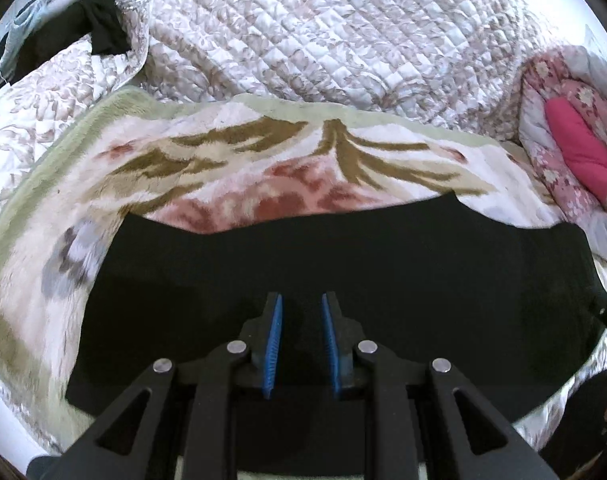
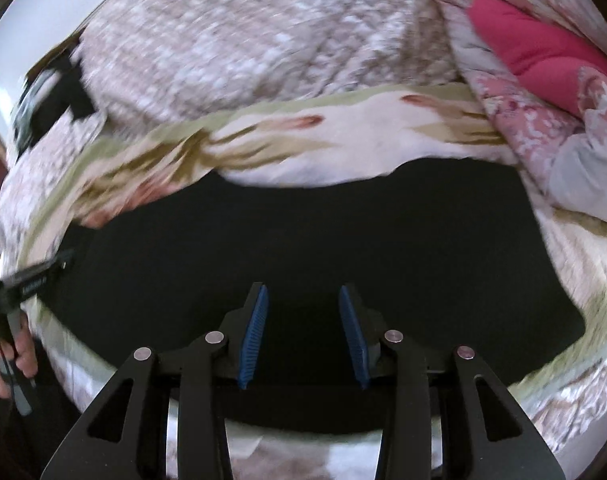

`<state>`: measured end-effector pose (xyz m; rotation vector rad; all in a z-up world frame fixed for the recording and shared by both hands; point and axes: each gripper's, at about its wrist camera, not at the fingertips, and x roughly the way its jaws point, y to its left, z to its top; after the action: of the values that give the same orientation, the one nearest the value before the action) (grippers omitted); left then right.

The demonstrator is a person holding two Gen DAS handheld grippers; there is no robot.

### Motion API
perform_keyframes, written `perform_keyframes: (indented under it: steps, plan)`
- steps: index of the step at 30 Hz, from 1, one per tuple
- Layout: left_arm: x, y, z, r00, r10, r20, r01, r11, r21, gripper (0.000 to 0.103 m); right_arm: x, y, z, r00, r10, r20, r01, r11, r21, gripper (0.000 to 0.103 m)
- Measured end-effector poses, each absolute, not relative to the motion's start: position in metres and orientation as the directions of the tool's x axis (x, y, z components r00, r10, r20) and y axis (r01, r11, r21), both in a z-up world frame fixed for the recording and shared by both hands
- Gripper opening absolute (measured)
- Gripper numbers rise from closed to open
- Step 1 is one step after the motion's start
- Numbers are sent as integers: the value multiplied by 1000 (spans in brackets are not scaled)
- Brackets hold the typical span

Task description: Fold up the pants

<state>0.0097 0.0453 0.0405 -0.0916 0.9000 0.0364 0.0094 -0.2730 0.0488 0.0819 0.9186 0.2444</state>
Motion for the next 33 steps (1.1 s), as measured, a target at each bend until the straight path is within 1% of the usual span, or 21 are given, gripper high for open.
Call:
perform_keyframes:
  steps: [9,11,13,15,16,18,20,29,33]
  plan:
    - [-26,19,21,575,-48,-817,-7,998,-64,23,-22,-224,25,529,251,-811,-294,950,103,39]
    - [-28,17,16,567,-50,-822,-4,998,-63,23,-23,-219,20,528,233,-816,-298,951,78,40]
    - [-30,18,16,572,-52,-819,1,998,-63,25,-24,-219,20,525,252,-813,-303,948,98,52]
    - [-31,20,15,570,-63,-819,-4,997,-80,26,-24,-219,18,513,286,-810,-327,937,124,60]
    - [-32,21,14,570,-66,-819,-3,997,-82,27,-26,-216,17,516,283,-809,-340,934,110,62]
    - [-32,21,13,572,-65,-818,-1,997,-80,28,-30,-207,15,531,251,-810,-362,931,51,63]
    - [-33,20,13,572,-62,-818,-1,997,-77,29,-31,-204,15,538,231,-810,-359,933,28,63]
    - [-35,22,15,571,-57,-819,-11,997,-77,32,-29,-203,17,530,219,-819,-343,939,29,63]
    - [-44,42,19,580,-35,-814,-80,992,-100,32,-29,-207,22,518,232,-823,-317,946,67,63]
